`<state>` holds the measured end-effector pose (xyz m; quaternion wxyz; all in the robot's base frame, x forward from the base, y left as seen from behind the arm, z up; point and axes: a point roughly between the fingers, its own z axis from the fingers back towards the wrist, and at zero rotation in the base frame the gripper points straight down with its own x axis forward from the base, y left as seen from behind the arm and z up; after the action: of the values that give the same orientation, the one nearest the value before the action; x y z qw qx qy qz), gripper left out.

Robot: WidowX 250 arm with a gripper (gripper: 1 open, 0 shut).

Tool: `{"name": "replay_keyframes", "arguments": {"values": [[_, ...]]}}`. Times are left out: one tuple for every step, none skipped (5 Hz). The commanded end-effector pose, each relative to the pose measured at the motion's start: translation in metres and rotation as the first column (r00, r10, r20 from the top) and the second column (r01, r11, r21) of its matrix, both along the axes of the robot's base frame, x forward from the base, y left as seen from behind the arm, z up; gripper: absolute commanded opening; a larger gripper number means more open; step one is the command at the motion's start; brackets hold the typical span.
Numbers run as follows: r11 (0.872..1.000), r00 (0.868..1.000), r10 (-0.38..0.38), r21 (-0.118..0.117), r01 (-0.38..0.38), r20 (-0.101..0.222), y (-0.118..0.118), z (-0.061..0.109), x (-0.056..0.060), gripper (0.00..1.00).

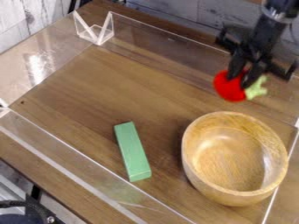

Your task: Move the red object to the left side of the table

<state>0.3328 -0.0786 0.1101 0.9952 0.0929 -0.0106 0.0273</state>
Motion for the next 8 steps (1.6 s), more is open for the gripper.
{"name": "replay_keyframes", "arguments": {"values": [[0.992,0.986,0.125,-0.044,-0.121,0.11,-0.009,0.044,0.007,0.0],[0.99,0.986,0.13,-0.072,-0.123,0.1,-0.021,0.045,0.008,0.0],[0.99,0.989,0.112,-0.094,-0.104,0.094,-0.033,0.047,0.008,0.0],[0.98,0.98,0.178,-0.107,-0.168,0.086,-0.04,0.033,0.012,0.0],[0.967,0.969,0.234,-0.118,-0.225,0.072,-0.05,0.015,0.017,0.0],[0.949,0.953,0.297,-0.129,-0.288,0.061,-0.059,0.01,0.014,0.0],[0.919,0.922,0.379,-0.148,-0.365,0.078,-0.053,0.023,0.009,0.0],[0.891,0.891,0.443,-0.164,-0.424,0.1,-0.035,0.038,0.019,0.0]]}}
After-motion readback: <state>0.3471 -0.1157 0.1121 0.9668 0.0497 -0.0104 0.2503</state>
